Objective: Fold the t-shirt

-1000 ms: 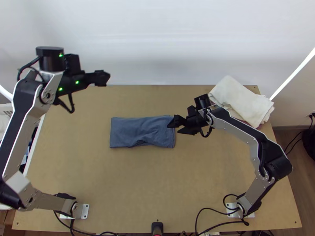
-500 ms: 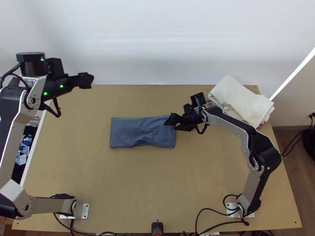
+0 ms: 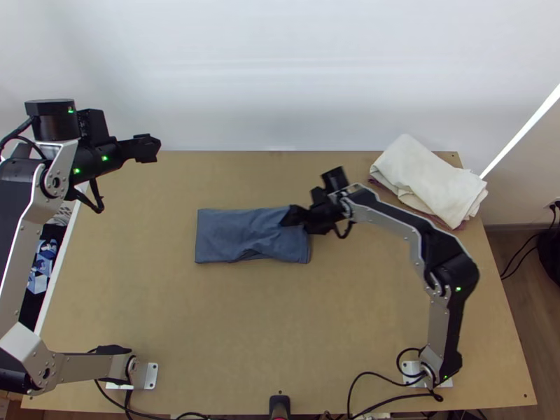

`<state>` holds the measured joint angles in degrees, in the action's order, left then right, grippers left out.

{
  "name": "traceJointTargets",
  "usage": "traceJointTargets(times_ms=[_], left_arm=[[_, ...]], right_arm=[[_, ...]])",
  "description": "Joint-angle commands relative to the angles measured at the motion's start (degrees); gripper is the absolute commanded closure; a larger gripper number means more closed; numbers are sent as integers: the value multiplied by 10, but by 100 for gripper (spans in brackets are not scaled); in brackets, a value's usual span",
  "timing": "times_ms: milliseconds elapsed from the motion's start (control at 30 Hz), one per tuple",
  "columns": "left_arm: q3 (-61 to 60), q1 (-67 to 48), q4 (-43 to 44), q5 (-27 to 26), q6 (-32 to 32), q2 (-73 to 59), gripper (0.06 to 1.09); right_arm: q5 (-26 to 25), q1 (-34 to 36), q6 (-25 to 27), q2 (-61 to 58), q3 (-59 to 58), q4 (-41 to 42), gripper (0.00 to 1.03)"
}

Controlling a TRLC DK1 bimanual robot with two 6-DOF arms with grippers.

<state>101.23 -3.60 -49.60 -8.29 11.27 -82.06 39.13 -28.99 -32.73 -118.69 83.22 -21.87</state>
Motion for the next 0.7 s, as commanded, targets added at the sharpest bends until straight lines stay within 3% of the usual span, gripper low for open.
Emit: traceJointTargets(times_ms=[0,200,233,267,300,367,400,667], left_arm=[[-9,6,-3,0,-12,23,10],[-9,20,-10,0,-18,34,10],[-10,21,-11,1,-19,36,10],[-11,23,-11,0,-20,38,10],[-13,25,-11,0,-20,40,10],[-17,26,-11,0,-20,42,10],[-17,26,-11,0,-20,43,10],[-12,27,-11,0,-20,43,10]], right_arm=[[-3,-33,-15,-33,41,3,4],[-3,-55,-37,-59,84,2,4],[-2,-55,-39,-60,86,1,12],[-1,-55,-40,-58,86,0,23],[1,-54,-42,-55,86,-1,42],[1,-50,-43,-42,85,-1,91],[2,-47,-45,-36,85,-2,100],[7,-12,-52,91,85,-8,100]])
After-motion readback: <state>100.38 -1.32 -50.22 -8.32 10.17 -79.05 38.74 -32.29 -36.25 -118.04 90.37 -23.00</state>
